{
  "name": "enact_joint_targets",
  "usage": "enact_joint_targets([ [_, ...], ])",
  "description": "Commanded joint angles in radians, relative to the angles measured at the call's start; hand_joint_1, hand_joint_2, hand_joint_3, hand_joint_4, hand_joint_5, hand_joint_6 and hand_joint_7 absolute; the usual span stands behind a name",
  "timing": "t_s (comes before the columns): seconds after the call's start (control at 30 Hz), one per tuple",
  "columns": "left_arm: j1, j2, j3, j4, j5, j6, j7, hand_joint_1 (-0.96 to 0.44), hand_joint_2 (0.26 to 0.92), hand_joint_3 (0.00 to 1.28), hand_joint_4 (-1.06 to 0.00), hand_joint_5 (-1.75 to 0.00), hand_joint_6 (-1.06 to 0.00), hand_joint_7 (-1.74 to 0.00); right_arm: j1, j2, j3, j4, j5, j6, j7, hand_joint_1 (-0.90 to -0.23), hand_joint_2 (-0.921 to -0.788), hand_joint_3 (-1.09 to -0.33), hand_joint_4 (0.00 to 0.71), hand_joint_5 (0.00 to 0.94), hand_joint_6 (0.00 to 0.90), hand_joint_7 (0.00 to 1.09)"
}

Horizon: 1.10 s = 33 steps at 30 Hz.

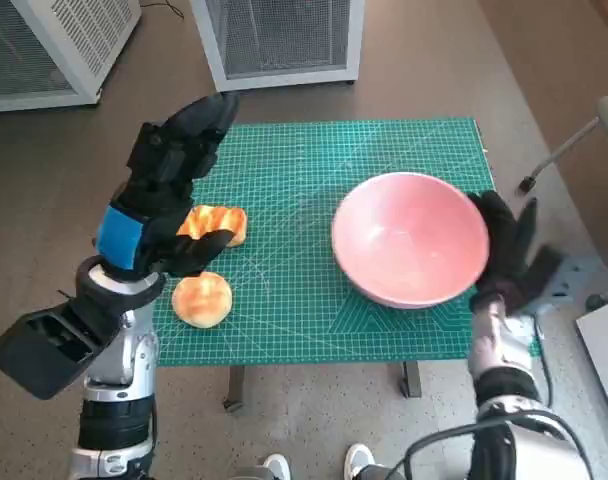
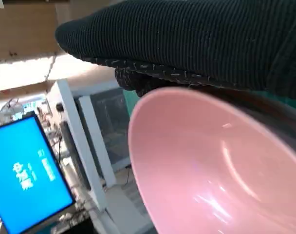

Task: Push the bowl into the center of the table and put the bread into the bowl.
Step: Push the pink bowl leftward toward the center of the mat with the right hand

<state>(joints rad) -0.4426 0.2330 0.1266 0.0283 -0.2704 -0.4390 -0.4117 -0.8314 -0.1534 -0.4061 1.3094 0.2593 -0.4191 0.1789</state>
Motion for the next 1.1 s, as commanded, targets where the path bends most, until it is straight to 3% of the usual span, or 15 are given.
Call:
enact_joint_targets([
  [0.03,0.021,0.012,0.009,-0.026,0.004,0.001,0.004,-0.67,0.921,0.29,-0.19,0.0,-0.09,-0.49,-0.009,0.032,0.009,0.013,-0.019,0.018,0.011,-0.491,-0.921,-0.683,0.333,0.011,0.193,0.46],
  [0.37,0.062,0.025,0.023,-0.069,-0.009,0.013,0.004,-0.67,0.921,0.28,-0.19,0.0,-0.13,-0.42,-0.04,0.073,0.023,0.015,-0.046,0.026,-0.001,-0.483,-0.921,-0.702,0.334,0.008,0.197,0.47],
  [0.6,0.086,0.031,0.038,-0.093,-0.016,0.019,0.011,-0.66,0.921,0.27,-0.19,0.0,-0.19,-0.31,-0.059,0.096,0.023,0.018,-0.045,0.041,0.0,-0.476,-0.921,-0.71,0.333,0.006,0.181,0.46],
  [1.1,0.123,0.032,0.055,-0.129,0.015,0.02,0.058,-0.64,0.921,0.27,-0.2,0.0,-0.21,-0.26,-0.096,0.134,0.037,0.023,-0.06,0.066,-0.002,-0.499,-0.921,-0.689,0.345,0.008,0.196,0.47],
])
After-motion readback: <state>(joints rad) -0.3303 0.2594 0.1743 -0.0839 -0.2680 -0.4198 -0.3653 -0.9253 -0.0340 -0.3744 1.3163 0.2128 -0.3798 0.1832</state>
